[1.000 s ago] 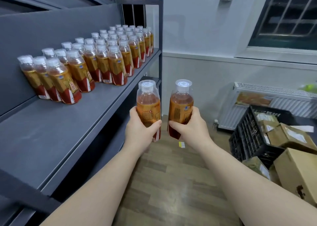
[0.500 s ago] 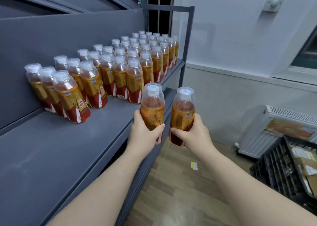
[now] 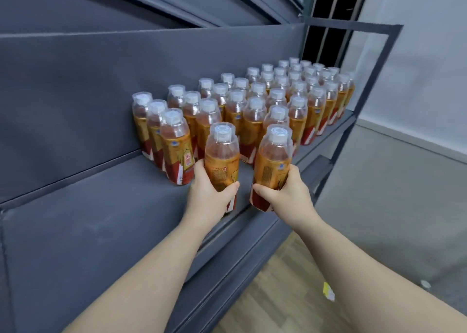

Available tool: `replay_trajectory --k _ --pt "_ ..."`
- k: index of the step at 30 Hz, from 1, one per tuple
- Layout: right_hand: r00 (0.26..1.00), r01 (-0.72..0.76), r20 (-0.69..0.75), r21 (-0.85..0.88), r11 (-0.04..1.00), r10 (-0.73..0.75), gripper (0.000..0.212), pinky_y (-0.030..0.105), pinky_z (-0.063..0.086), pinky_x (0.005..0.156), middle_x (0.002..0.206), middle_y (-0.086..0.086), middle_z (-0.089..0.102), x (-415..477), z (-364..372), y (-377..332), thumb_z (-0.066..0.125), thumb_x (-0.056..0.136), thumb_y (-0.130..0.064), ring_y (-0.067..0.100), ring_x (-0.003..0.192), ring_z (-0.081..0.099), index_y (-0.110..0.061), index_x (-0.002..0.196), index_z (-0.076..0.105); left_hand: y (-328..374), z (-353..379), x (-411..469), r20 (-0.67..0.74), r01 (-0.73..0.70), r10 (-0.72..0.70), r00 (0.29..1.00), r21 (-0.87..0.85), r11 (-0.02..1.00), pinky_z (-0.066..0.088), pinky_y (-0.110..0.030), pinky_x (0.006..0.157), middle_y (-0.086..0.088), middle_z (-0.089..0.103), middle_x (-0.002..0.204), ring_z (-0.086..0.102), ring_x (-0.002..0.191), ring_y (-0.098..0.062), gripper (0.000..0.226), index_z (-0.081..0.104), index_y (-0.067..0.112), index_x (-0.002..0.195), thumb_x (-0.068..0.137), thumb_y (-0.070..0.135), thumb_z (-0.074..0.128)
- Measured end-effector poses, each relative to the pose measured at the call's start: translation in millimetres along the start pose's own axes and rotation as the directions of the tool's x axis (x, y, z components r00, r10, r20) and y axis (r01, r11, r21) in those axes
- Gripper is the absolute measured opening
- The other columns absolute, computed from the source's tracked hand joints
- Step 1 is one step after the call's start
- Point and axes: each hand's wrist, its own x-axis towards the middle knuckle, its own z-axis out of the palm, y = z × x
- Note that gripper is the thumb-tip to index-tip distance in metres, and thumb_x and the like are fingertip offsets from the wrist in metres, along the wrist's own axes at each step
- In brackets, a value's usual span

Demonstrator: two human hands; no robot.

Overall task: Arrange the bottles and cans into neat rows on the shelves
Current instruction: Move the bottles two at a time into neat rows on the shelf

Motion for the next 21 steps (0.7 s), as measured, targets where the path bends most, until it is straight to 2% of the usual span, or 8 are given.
replay_trajectory --k 3,5,11,16,21 --pt "0.997 0.048 0.067 -0.002 0.999 -0.047 0.069 0.039 0.056 0.088 0.116 -0.009 0.060 19 17 -4 0.082 0.077 -0.044 0.015 0.105 0.060 -0.027 0.129 0.040 -9 -7 7 -0.089 0.066 -0.063 0.994 0.031 0.997 0.048 -0.042 0.103 0.005 0.050 0.139 0.052 0.123 -0.019 0.096 0.021 0.028 0.152 0.078 0.039 0.081" --pt "0.990 0.086 0.114 0.002 0.996 -0.086 0.067 0.036 0.055 0.088 0.115 -0.009 0.059 30 28 -6 0.082 0.077 -0.043 0.015 0.105 0.059 -0.026 0.127 0.040 -12 -9 9 -0.145 0.105 -0.096 0.985 0.051 0.993 0.050 -0.047 0.103 0.001 0.051 0.141 0.054 0.125 -0.024 0.093 0.023 0.029 0.149 0.077 0.042 0.081" --pt "0.954 0.179 0.237 0.038 0.983 -0.183 0.062 0.033 0.053 0.087 0.106 -0.017 0.056 63 45 -7 0.082 0.078 -0.042 0.011 0.100 0.057 -0.033 0.117 0.036 -13 -2 10 -0.296 0.194 -0.168 0.941 0.061 0.979 0.050 -0.038 0.098 0.002 0.054 0.137 0.056 0.121 -0.022 0.088 0.027 0.025 0.148 0.080 0.038 0.081" --pt "0.927 0.198 0.311 0.063 0.978 -0.208 0.064 0.037 0.056 0.087 0.106 -0.015 0.057 88 50 -1 0.083 0.076 -0.043 0.014 0.100 0.060 -0.030 0.121 0.038 -4 10 13 -0.376 0.231 -0.212 0.902 0.005 0.973 0.049 -0.033 0.096 0.003 0.054 0.135 0.056 0.120 -0.019 0.082 0.029 0.025 0.147 0.082 0.031 0.080" --pt "0.912 0.210 0.341 0.085 0.974 -0.226 0.071 0.038 0.053 0.092 0.115 -0.010 0.056 102 50 5 0.083 0.076 -0.043 0.017 0.109 0.059 -0.024 0.128 0.038 -3 23 13 -0.418 0.253 -0.222 0.881 0.019 0.967 0.047 -0.033 0.101 0.003 0.051 0.141 0.052 0.125 -0.017 0.085 0.026 0.026 0.149 0.083 0.032 0.079"
